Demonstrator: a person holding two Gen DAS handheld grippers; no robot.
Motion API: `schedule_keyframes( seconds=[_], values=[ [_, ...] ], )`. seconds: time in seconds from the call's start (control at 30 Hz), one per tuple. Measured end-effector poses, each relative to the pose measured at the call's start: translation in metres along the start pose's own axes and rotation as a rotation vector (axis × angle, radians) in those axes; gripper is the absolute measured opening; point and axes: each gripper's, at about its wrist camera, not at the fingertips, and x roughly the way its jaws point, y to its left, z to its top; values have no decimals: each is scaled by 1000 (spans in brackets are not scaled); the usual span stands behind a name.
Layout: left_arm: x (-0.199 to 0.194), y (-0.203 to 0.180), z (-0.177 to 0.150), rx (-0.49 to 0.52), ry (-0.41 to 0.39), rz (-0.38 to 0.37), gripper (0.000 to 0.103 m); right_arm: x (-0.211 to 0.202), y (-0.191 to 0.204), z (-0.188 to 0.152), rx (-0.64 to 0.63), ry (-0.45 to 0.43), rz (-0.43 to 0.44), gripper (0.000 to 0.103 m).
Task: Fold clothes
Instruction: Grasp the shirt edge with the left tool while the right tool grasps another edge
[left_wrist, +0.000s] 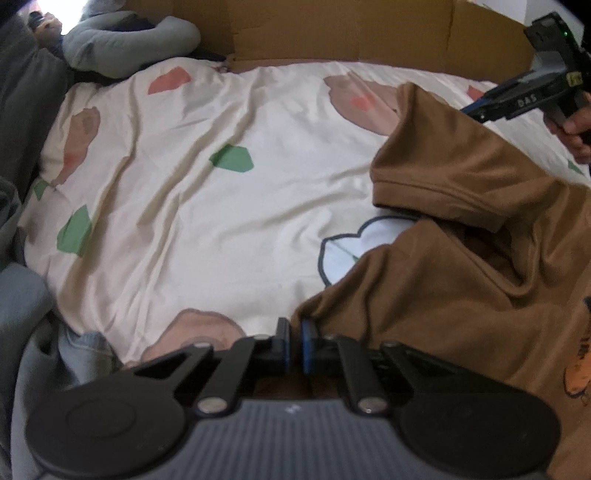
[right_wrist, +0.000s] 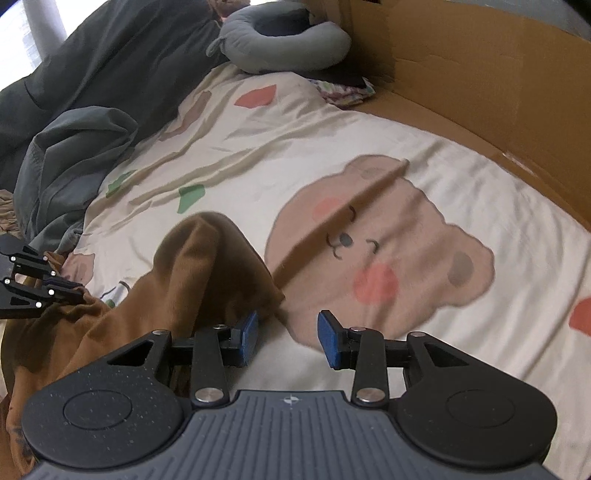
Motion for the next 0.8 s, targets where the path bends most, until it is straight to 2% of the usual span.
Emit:
schedule_keyframes(
  seconds=[0.3, 0.47, 0.73, 0.8],
  values=[
    [-6, 1, -6, -56, -21, -7, 6, 22, 13, 20, -90, 8, 23, 43],
    [-6, 1, -8, -70, -24, -13, 6, 45, 22, 26, -152, 53, 39, 43],
    [-3, 0, -10, -83, -21, -20, 6, 63, 25, 23, -166, 115, 56, 42],
    [-3, 0, -10, -83, -22, -18, 6, 64, 25, 23, -171, 118, 55, 35]
  ],
)
